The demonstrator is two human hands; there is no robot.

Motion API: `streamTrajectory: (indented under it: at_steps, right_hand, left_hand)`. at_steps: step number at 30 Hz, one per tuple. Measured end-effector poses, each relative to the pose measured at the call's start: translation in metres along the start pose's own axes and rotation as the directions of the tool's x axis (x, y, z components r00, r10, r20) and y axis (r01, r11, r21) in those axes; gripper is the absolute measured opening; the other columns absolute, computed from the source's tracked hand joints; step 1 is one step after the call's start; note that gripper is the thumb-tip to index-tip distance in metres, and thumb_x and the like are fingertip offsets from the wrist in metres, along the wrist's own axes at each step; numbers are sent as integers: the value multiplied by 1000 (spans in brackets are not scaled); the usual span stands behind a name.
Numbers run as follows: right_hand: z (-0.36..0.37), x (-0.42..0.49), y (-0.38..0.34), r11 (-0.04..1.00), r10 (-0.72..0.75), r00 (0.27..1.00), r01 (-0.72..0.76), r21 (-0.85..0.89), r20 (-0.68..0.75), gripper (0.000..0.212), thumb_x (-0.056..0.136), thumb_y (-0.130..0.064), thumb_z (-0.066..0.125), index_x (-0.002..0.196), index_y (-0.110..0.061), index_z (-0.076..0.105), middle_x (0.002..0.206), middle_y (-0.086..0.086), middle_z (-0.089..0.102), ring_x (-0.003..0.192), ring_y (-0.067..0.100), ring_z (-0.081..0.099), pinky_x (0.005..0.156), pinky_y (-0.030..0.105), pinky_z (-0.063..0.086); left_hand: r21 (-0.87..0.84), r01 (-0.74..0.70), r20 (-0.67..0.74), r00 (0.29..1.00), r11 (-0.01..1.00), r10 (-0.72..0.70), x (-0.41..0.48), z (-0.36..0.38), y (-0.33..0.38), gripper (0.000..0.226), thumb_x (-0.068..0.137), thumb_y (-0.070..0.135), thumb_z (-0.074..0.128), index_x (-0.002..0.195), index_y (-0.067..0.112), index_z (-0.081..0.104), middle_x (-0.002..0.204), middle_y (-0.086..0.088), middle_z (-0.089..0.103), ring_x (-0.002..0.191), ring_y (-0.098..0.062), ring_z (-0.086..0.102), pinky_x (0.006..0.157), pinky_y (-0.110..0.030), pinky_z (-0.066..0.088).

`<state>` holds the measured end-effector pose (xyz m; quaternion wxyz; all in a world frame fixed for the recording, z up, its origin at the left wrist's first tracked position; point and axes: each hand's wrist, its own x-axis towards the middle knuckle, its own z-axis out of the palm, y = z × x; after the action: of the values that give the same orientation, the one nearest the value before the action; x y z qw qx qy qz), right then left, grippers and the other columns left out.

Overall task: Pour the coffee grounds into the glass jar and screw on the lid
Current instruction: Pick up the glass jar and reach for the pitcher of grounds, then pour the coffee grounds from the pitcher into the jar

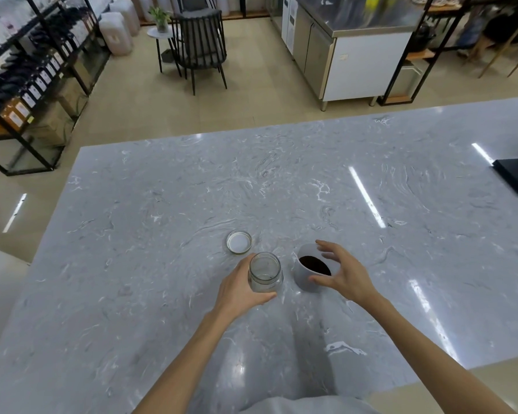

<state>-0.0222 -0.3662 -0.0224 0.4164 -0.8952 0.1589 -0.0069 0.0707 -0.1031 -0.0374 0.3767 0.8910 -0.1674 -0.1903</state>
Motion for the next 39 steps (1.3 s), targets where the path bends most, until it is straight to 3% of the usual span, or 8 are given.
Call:
streamTrajectory:
  at_steps: [5, 9, 16, 19, 22, 28, 32, 39]
  right_hand:
    - [-21, -9, -7, 989, 43, 995, -30, 146, -89, 78, 66, -44, 89, 132, -45, 49, 128, -23, 61, 117, 1, 60, 98, 41, 53]
    - [-70, -14, -27, 995, -53, 971, 72, 73, -234, 83, 62, -58, 86, 134, -53, 45, 129, -35, 57, 116, -11, 57, 89, 22, 47]
    - [-132, 7, -55, 982, -114, 969, 75, -175, -222, 76, 64, -54, 85, 131, -49, 49, 127, -32, 59, 115, -5, 60, 92, 31, 52]
    - [-151, 16, -67, 982, -157, 961, 127, -143, -228, 78, 63, -55, 85, 131, -50, 49, 126, -33, 59, 114, -7, 59, 90, 30, 51]
    - [-179, 23, -94, 940, -265, 948, 213, -265, -178, 81, 63, -62, 79, 134, -55, 41, 127, -36, 54, 118, -8, 56, 90, 29, 48]
    - [-254, 44, -179, 678, -469, 881, 400, -617, 57, 82, 67, -70, 72, 138, -58, 32, 135, -27, 53, 113, 8, 58, 84, 32, 49]
    - [-295, 62, -239, 469, -427, 858, 480, -741, 285, 77, 72, -64, 74, 137, -57, 34, 130, -27, 52, 100, -4, 44, 69, 13, 29]
    - [-308, 72, -310, 158, -402, 783, 569, -807, 474, 77, 71, -64, 76, 132, -61, 29, 128, -32, 51, 92, -8, 36, 59, 18, 23]
  left_hand:
    - [-100, -25, -7, 1000, 995, 24, 2, 1, 12, 103, 50, 52, 88, 142, 42, 42, 133, 24, 56, 121, 0, 54, 100, -31, 47]
    - [-130, -80, -32, 997, 988, 76, 11, -6, 35, 109, 45, 62, 87, 141, 34, 45, 133, 18, 58, 121, -2, 54, 100, -26, 45]
    - [-150, -227, -115, 971, 962, 211, 36, -25, 106, 107, 44, 70, 84, 137, 30, 49, 124, 19, 59, 114, 0, 56, 95, -20, 45]
    - [-116, -260, -157, 958, 959, 241, 43, -33, 132, 104, 46, 68, 85, 136, 34, 48, 125, 21, 58, 112, 1, 56, 95, -23, 48]
    - [-76, -285, -144, 951, 956, 272, 47, -44, 157, 98, 48, 63, 86, 135, 35, 48, 125, 18, 58, 111, -3, 58, 93, -26, 50]
    - [50, -339, -155, 927, 939, 343, 47, -79, 214, 87, 56, 55, 89, 130, 33, 51, 122, 13, 60, 109, -10, 58, 92, -35, 51]
    - [115, -365, -199, 903, 924, 382, 43, -103, 250, 85, 57, 57, 88, 129, 28, 52, 119, 10, 60, 108, -13, 58, 92, -38, 50]
    - [205, -373, -199, 889, 905, 412, 37, -134, 281, 72, 60, 66, 80, 113, 26, 53, 101, 12, 59, 93, -12, 58, 81, -37, 52]
